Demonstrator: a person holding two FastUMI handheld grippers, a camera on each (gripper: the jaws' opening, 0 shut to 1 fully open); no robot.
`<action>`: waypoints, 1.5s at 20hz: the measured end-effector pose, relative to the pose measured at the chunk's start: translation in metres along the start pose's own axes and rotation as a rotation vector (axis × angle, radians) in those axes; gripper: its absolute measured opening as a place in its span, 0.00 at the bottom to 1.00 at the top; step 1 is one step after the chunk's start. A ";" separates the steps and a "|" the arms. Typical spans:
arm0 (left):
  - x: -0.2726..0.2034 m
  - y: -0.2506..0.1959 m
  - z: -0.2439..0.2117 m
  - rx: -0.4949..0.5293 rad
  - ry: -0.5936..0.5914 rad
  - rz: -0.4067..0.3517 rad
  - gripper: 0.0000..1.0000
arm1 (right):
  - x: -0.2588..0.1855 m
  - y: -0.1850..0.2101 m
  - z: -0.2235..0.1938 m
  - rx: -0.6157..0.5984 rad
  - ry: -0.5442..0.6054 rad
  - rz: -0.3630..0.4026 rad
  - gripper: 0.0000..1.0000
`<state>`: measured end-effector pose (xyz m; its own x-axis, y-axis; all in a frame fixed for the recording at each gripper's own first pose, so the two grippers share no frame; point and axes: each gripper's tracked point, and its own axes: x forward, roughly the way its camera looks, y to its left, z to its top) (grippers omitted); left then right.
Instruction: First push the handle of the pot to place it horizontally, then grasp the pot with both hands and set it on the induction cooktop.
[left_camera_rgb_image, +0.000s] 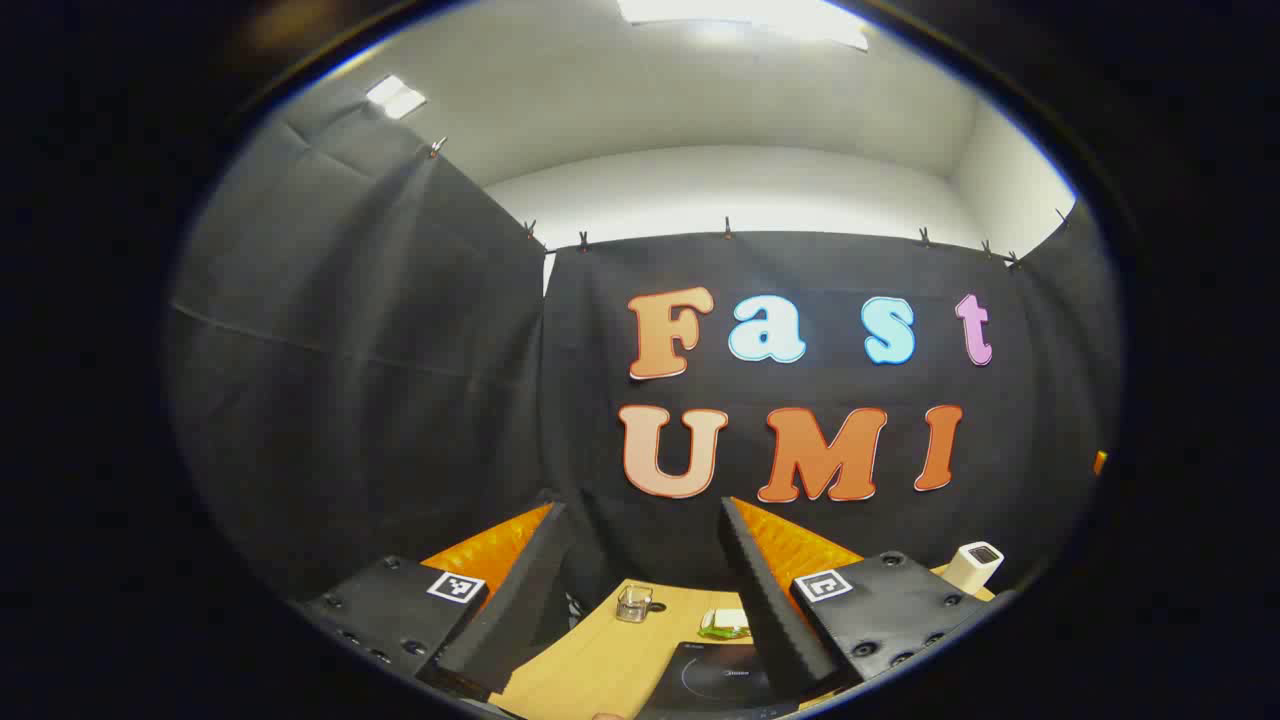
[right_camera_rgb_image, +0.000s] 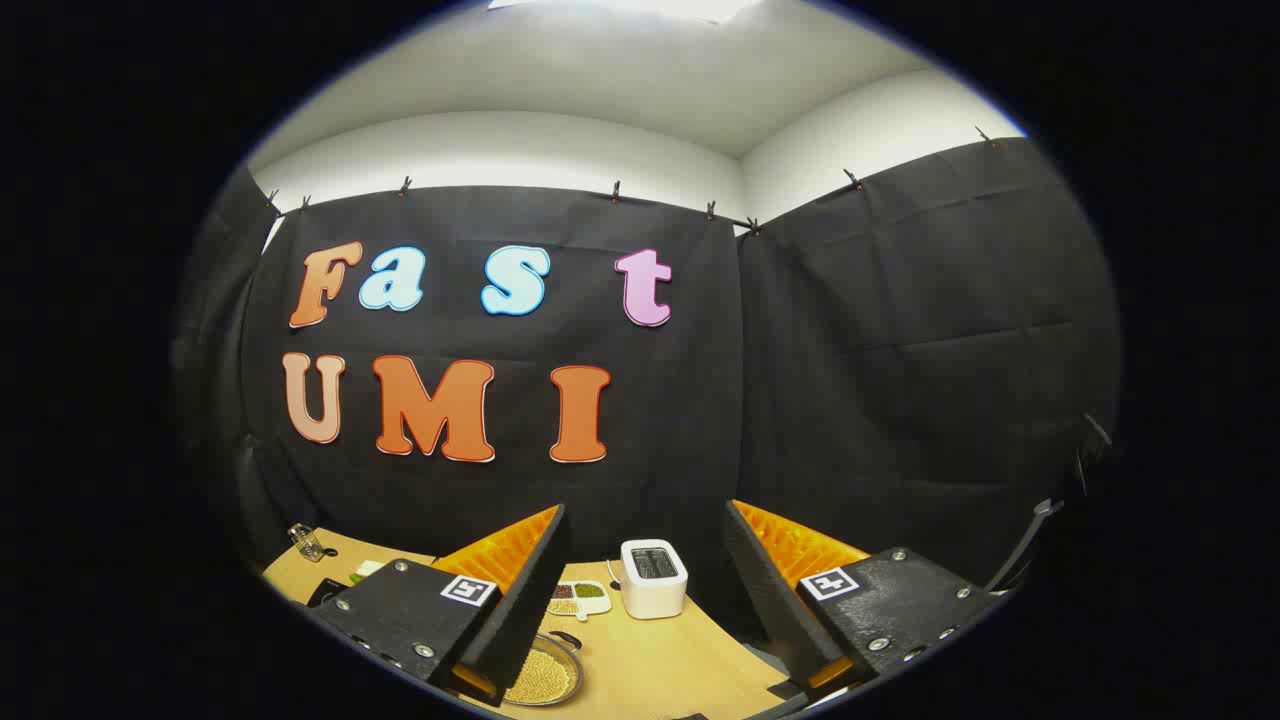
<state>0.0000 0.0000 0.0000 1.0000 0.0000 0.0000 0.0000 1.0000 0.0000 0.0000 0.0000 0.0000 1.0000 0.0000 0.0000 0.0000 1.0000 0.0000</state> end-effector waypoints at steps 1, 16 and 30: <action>0.004 0.005 0.003 0.003 -0.006 -0.006 0.97 | -0.002 0.004 -0.001 -0.002 0.007 -0.002 0.95; 0.043 0.043 -0.004 0.026 0.011 -0.021 0.96 | -0.020 0.054 -0.006 -0.008 0.025 -0.010 0.95; 0.057 0.029 -0.010 0.028 0.003 -0.048 0.96 | -0.006 0.085 -0.041 -0.015 0.122 0.079 0.41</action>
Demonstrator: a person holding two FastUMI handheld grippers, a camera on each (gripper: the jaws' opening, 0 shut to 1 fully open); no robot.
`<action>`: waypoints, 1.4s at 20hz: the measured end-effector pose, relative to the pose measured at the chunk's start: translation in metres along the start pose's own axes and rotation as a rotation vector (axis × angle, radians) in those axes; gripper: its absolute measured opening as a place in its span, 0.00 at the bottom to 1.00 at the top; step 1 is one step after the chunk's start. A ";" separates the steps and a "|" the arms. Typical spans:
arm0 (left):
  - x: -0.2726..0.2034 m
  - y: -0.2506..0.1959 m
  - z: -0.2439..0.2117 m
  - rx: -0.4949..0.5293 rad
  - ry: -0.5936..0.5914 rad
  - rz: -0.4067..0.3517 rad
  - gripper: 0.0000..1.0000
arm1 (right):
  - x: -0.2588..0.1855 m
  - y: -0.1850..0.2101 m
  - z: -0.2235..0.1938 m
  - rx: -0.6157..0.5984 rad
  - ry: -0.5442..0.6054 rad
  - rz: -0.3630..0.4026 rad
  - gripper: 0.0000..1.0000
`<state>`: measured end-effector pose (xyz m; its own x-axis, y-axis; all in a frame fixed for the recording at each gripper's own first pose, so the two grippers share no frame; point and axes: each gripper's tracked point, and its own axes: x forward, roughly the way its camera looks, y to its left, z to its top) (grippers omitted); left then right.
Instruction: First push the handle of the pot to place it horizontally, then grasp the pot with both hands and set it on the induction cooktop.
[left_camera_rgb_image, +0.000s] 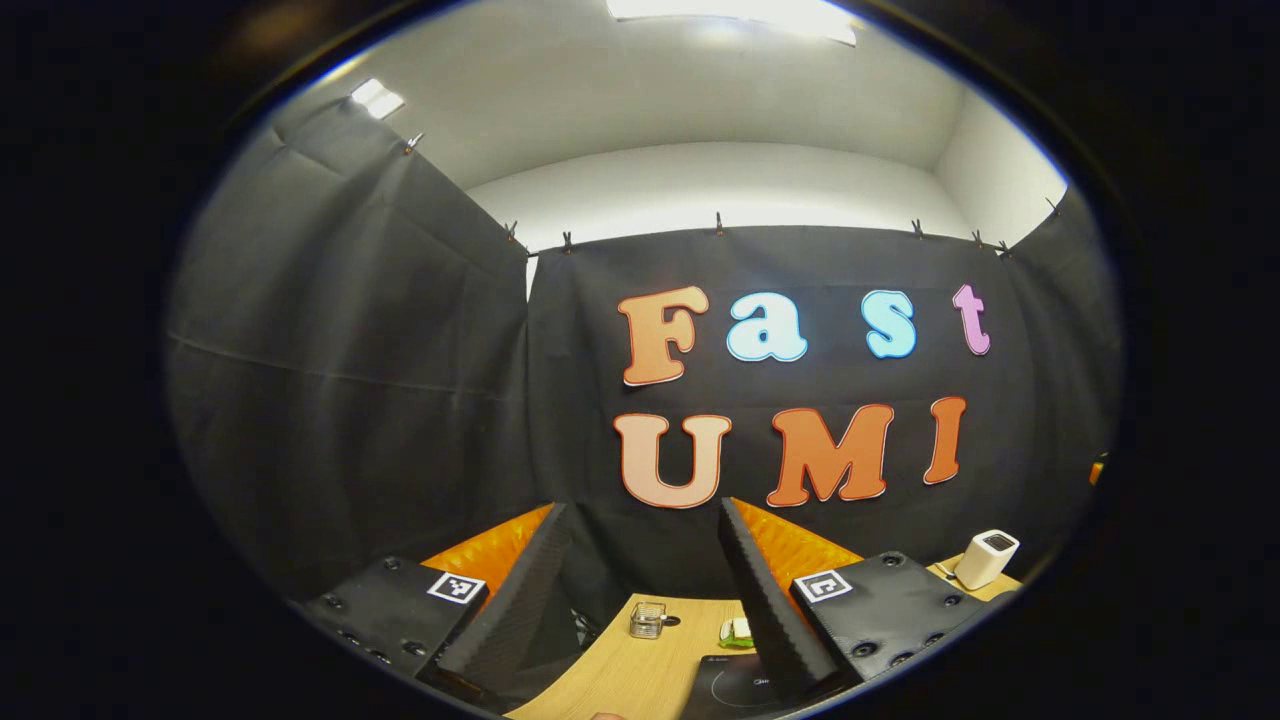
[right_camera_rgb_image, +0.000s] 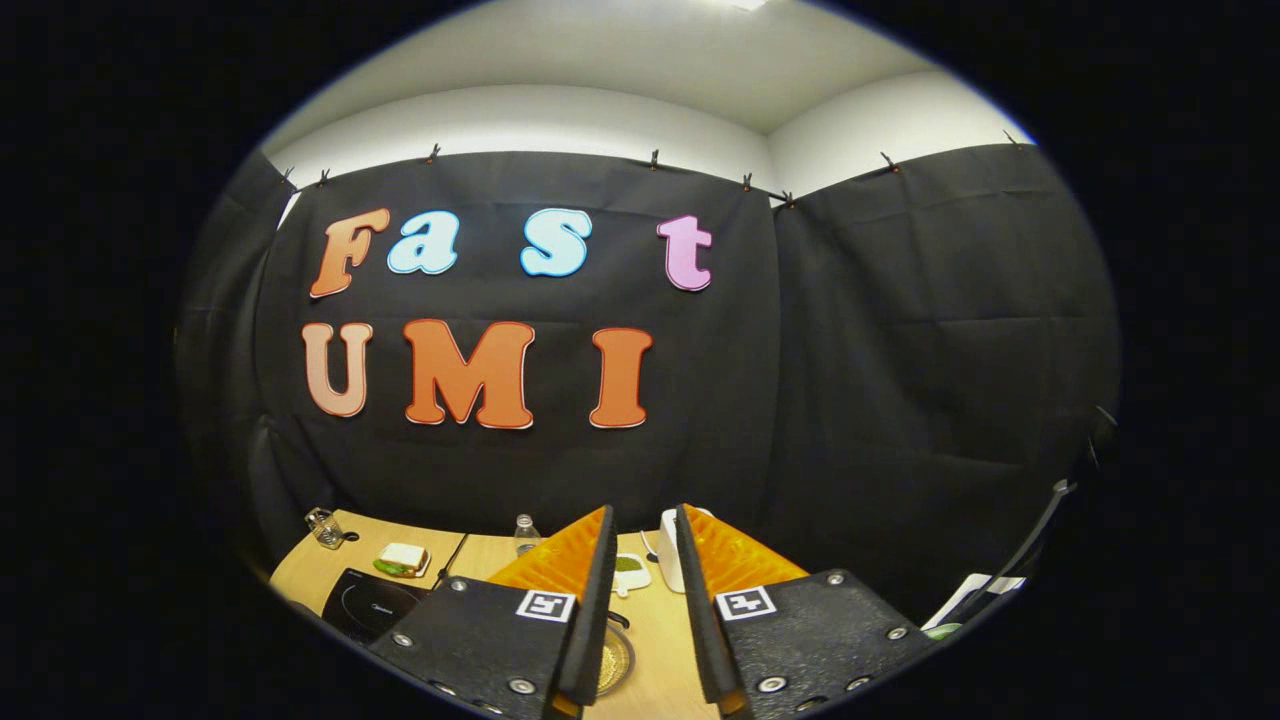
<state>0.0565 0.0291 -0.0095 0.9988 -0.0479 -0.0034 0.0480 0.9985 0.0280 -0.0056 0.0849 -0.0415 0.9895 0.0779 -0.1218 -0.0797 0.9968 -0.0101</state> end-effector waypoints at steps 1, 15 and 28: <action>0.001 -0.001 -0.001 -0.004 -0.001 -0.001 0.96 | 0.002 0.004 -0.006 -0.001 0.016 0.014 0.33; 0.005 0.012 -0.023 0.017 0.037 0.029 0.97 | 0.015 0.057 -0.139 -0.101 0.336 0.159 0.00; 0.000 0.027 -0.034 0.035 0.069 0.058 0.97 | -0.014 0.111 -0.300 -0.142 0.710 0.302 0.00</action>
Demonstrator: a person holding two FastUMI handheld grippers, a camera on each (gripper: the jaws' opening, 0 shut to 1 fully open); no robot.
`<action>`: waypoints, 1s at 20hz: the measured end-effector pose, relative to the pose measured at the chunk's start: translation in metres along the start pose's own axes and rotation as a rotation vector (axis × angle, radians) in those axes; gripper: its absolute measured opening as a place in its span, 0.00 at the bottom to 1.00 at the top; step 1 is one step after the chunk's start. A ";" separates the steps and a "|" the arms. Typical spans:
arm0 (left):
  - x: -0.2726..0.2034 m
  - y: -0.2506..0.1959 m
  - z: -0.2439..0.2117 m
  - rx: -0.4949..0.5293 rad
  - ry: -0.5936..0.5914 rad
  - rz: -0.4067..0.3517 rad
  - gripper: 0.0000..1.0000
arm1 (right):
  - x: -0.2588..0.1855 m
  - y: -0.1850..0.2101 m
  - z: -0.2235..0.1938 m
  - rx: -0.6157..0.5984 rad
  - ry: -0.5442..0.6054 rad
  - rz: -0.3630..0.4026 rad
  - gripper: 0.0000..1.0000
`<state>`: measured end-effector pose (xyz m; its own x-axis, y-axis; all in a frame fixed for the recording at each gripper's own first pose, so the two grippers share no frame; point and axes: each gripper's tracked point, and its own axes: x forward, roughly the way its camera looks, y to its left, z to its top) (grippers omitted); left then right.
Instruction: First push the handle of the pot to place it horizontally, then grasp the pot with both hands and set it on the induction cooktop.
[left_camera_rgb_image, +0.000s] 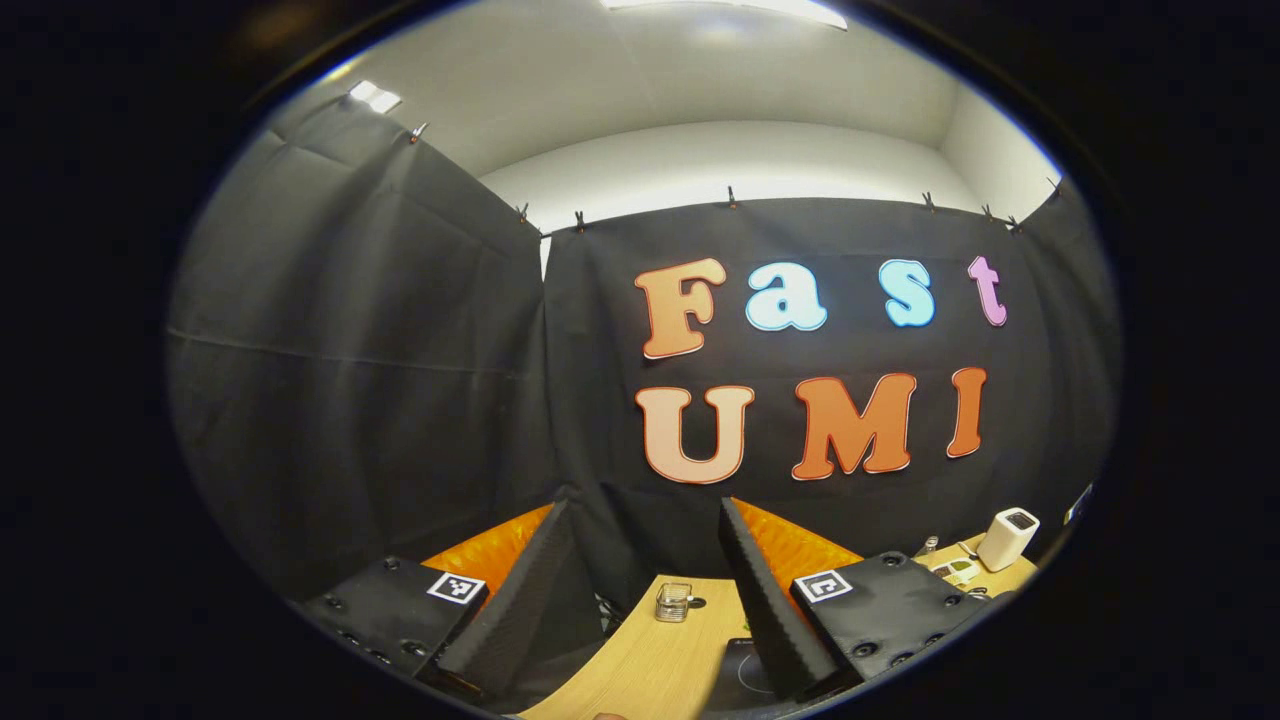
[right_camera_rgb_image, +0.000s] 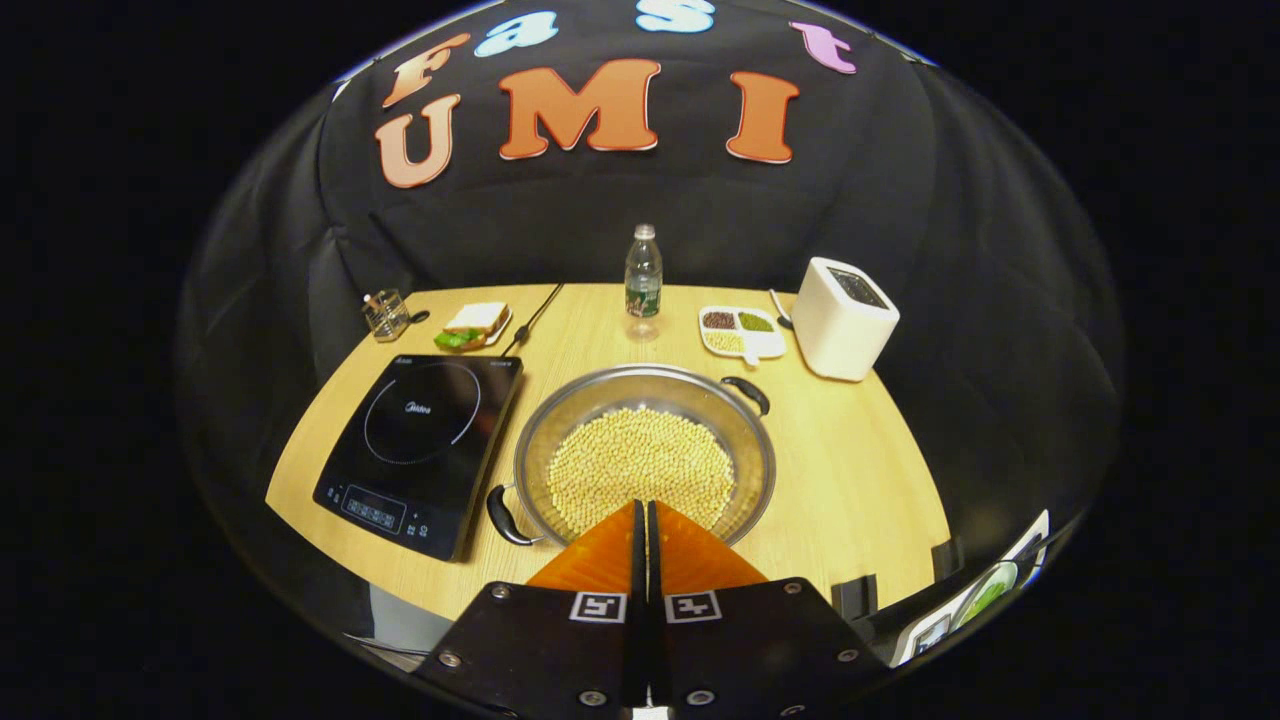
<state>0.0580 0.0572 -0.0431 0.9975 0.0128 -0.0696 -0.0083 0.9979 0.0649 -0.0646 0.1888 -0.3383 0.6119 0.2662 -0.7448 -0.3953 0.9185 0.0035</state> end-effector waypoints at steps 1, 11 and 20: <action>0.000 0.002 -0.001 0.000 0.004 0.002 0.97 | 0.004 0.003 -0.010 -0.005 0.024 0.002 0.00; -0.005 0.007 -0.007 -0.002 0.017 0.004 0.97 | 0.030 0.031 -0.076 -0.043 0.190 0.045 0.00; -0.006 0.016 -0.014 -0.001 0.031 0.021 0.97 | 0.049 0.074 -0.091 -0.103 0.250 0.110 0.00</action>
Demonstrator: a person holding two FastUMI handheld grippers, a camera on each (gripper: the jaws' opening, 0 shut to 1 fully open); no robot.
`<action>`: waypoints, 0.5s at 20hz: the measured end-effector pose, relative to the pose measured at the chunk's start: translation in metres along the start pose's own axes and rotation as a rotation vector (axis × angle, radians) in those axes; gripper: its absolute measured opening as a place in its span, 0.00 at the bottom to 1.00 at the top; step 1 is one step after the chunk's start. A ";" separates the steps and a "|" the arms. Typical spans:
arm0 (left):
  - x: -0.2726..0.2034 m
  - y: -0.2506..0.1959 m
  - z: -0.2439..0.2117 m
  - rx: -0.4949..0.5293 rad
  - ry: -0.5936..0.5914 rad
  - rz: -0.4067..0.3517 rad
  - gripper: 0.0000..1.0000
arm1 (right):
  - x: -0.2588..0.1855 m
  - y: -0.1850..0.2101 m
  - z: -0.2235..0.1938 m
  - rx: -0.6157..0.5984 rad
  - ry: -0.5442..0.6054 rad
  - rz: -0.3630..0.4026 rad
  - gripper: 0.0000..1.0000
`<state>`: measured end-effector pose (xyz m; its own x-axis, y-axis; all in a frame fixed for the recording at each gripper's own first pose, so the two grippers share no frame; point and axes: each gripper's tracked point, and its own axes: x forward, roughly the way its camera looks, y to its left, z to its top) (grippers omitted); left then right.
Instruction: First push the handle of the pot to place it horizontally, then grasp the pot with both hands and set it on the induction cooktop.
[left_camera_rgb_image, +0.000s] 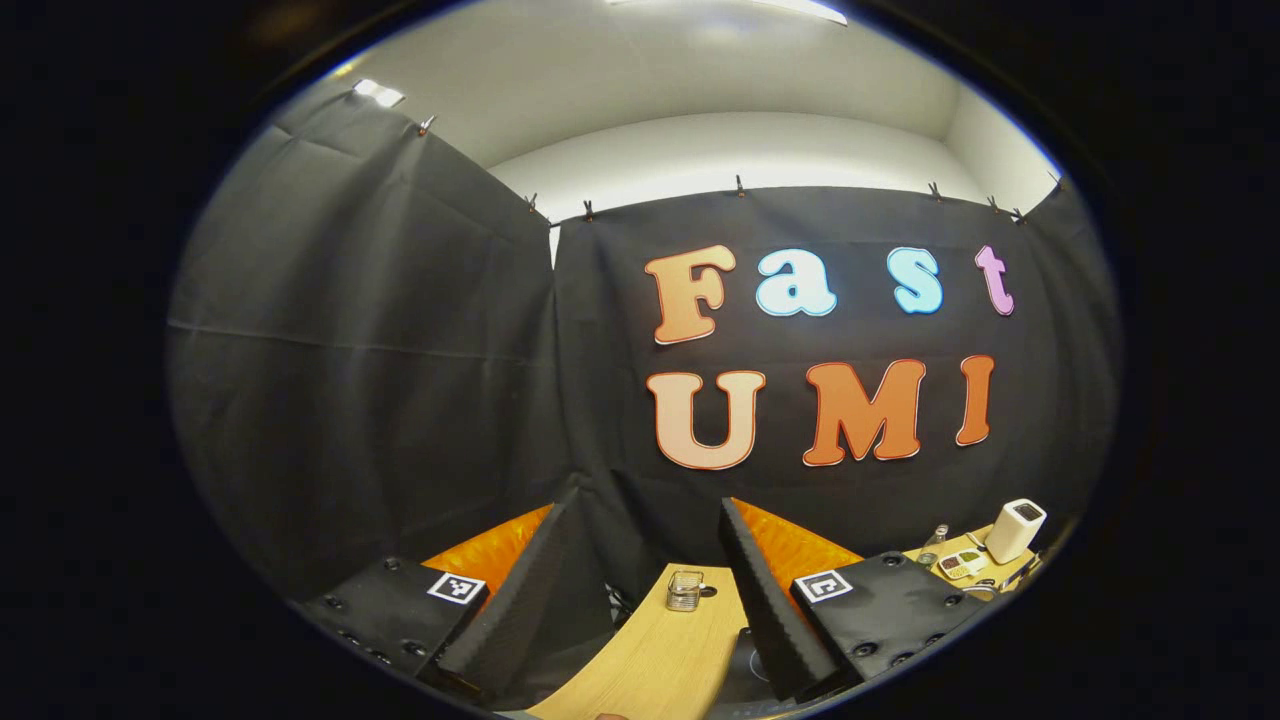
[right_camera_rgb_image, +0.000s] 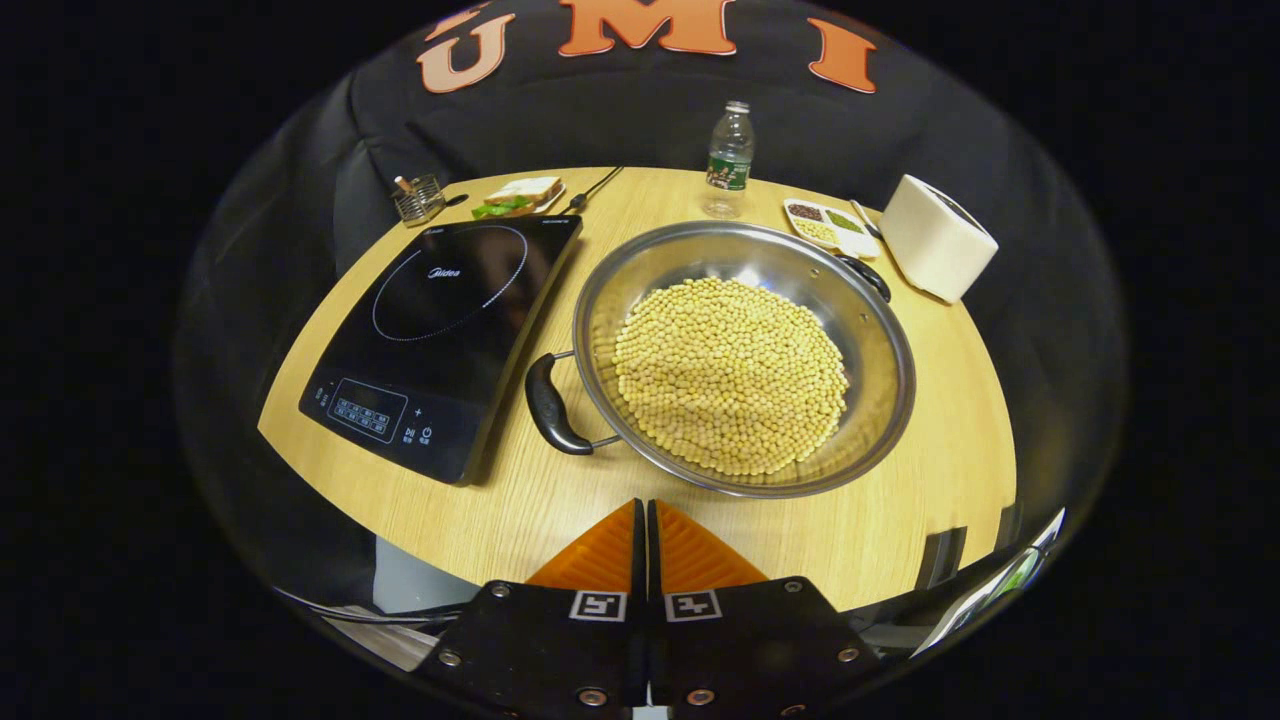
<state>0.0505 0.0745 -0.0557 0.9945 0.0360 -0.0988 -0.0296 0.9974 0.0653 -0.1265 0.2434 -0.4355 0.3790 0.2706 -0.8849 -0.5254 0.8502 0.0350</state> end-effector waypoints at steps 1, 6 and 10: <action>0.000 0.002 0.000 -0.001 0.001 0.003 0.97 | 0.004 0.004 0.001 -0.007 0.006 0.005 0.00; -0.002 0.018 0.001 0.014 -0.003 0.032 0.96 | 0.023 0.022 0.006 -0.035 0.030 0.021 0.00; -0.003 0.032 0.002 0.026 -0.009 0.054 0.96 | 0.038 0.031 0.008 -0.048 0.050 0.018 0.00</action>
<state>0.0464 0.1065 -0.0508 0.9924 0.0888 -0.0855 -0.0804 0.9921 0.0963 -0.1226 0.2839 -0.4642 0.3312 0.2613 -0.9067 -0.5680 0.8225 0.0296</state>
